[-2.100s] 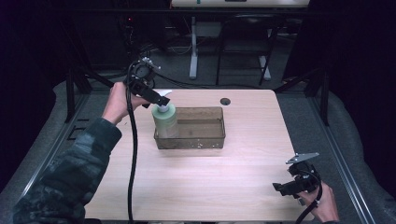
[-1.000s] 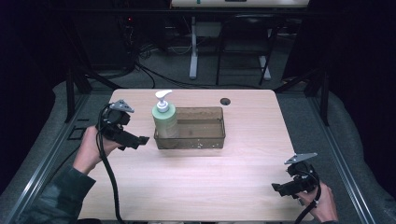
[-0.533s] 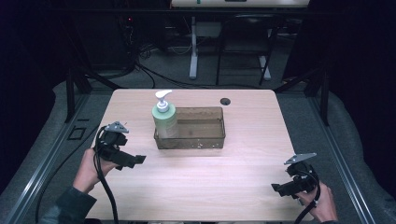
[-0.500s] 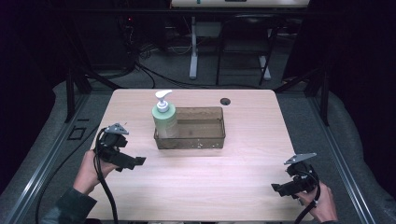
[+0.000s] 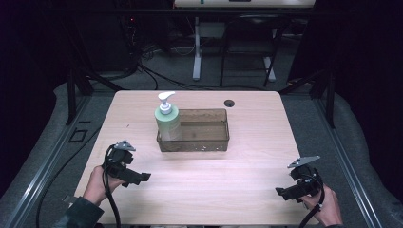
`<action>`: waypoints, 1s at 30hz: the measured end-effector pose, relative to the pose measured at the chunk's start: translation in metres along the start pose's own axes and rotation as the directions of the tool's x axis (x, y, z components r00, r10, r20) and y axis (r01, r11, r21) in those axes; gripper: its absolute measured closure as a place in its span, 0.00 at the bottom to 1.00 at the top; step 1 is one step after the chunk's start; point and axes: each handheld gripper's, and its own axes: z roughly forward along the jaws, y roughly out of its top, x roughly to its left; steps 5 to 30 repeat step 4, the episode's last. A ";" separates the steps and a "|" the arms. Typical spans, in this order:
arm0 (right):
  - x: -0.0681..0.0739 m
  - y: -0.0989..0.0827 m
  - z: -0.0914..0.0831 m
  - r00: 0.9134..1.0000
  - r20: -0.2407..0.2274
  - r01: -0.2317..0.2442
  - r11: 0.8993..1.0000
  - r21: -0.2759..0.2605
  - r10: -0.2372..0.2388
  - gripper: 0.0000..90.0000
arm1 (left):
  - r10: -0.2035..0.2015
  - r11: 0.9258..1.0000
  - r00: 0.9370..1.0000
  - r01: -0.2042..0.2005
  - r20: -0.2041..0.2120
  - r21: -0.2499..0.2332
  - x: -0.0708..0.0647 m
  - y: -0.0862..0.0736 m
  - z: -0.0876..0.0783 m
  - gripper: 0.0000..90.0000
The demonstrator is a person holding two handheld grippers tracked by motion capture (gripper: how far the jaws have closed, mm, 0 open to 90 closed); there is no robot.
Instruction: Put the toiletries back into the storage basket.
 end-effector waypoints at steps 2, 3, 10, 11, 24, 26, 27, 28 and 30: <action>-0.001 -0.001 0.002 1.000 -0.004 -0.004 1.000 0.004 0.004 0.01 | 0.002 1.000 1.000 -0.002 0.003 0.003 -0.001 0.000 0.002 0.00; -0.001 -0.002 0.003 1.000 -0.005 -0.004 1.000 0.006 0.004 0.01 | 0.008 1.000 1.000 -0.008 0.005 0.005 -0.001 0.000 0.003 0.00; -0.002 -0.002 0.003 1.000 -0.002 0.000 1.000 0.010 0.000 0.01 | 0.008 1.000 1.000 -0.008 0.005 0.005 -0.001 0.000 0.003 0.00; -0.002 -0.002 0.003 1.000 -0.002 0.000 1.000 0.010 0.000 0.01 | 0.008 1.000 1.000 -0.008 0.005 0.005 -0.001 0.000 0.003 0.00; -0.002 -0.002 0.003 1.000 -0.002 0.000 1.000 0.010 0.000 0.01 | 0.008 1.000 1.000 -0.008 0.005 0.005 -0.001 0.000 0.003 0.00; -0.002 -0.002 0.003 1.000 -0.002 0.000 1.000 0.010 0.000 0.01 | 0.008 1.000 1.000 -0.008 0.005 0.005 -0.001 0.000 0.003 0.00; -0.002 -0.002 0.003 1.000 -0.002 0.000 1.000 0.010 0.000 0.01 | 0.008 1.000 1.000 -0.008 0.005 0.005 -0.001 0.000 0.003 0.00; -0.002 -0.002 0.003 1.000 -0.002 0.000 1.000 0.010 0.000 0.01 | 0.008 1.000 1.000 -0.008 0.005 0.005 -0.001 0.000 0.003 0.00; -0.002 -0.002 0.003 1.000 -0.002 0.000 1.000 0.010 0.000 0.01 | 0.008 1.000 1.000 -0.008 0.005 0.005 -0.001 0.000 0.003 0.00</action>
